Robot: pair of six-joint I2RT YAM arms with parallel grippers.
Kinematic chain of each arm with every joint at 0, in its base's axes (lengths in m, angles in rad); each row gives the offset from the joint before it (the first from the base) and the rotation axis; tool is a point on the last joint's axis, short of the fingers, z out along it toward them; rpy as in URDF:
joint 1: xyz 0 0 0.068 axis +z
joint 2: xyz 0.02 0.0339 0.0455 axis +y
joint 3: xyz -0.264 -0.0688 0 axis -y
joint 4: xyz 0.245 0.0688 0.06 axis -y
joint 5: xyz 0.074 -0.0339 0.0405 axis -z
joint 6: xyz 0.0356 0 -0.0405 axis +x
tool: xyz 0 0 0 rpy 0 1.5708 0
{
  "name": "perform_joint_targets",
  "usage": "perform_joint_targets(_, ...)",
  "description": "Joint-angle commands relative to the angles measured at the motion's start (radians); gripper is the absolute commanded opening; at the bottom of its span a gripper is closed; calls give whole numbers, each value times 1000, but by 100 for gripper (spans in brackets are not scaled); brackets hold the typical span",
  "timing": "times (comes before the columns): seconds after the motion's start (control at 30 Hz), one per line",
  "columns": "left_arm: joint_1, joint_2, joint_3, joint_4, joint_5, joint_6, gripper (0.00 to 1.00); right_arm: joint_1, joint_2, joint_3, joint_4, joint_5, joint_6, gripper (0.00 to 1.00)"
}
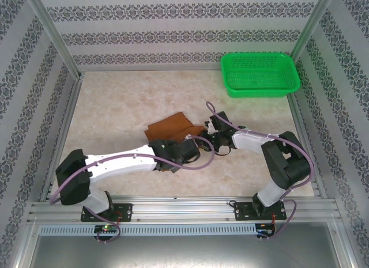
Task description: Roll up the long pants
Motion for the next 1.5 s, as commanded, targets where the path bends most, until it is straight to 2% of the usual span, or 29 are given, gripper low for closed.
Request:
perform_joint_targets(0.0,-39,62,7,19,-103,28,51,32,69,-58,-146,56,20,0)
perform_joint_targets(0.17,-67,159,27,27,-145,55,56,35,63,-57,-146,56,18,0)
perform_joint_targets(0.33,-63,277,23,32,-328,58,62,35,65,-58,-143,53,9,0)
perform_joint_targets(0.43,-25,328,17,69,-382,61,66,33,64,-69,-133,49,11,0)
perform_joint_targets(0.53,46,371,9,120,-341,62,68,29,59,-82,-118,45,15,0)
perform_joint_targets(0.67,157,489,48,147,-186,87,65,27,64,-80,-118,27,7,0)
perform_joint_targets(0.73,168,549,101,140,-189,110,64,26,66,-75,-122,28,3,0)
perform_joint_targets(0.77,180,584,139,113,-140,123,54,26,65,-75,-121,24,3,0)
perform_joint_targets(0.8,189,616,185,83,-139,106,24,24,62,-75,-121,21,3,0)
perform_joint_targets(0.83,197,640,218,50,-103,105,9,23,59,-76,-122,23,4,0)
perform_joint_targets(0.87,203,657,238,39,-69,115,0,22,53,-78,-122,23,3,0)
perform_joint_targets(0.97,180,624,206,85,-34,163,0,11,43,-85,-127,32,0,0)
perform_joint_targets(1.17,90,483,288,-109,105,147,0,-14,49,-55,-171,49,-37,0)
perform_joint_targets(1.3,12,390,350,-196,242,135,0,-40,32,-19,-208,54,-62,0)
perform_joint_targets(1.47,26,295,326,-123,470,96,0,-63,-17,-6,-237,51,-73,0)
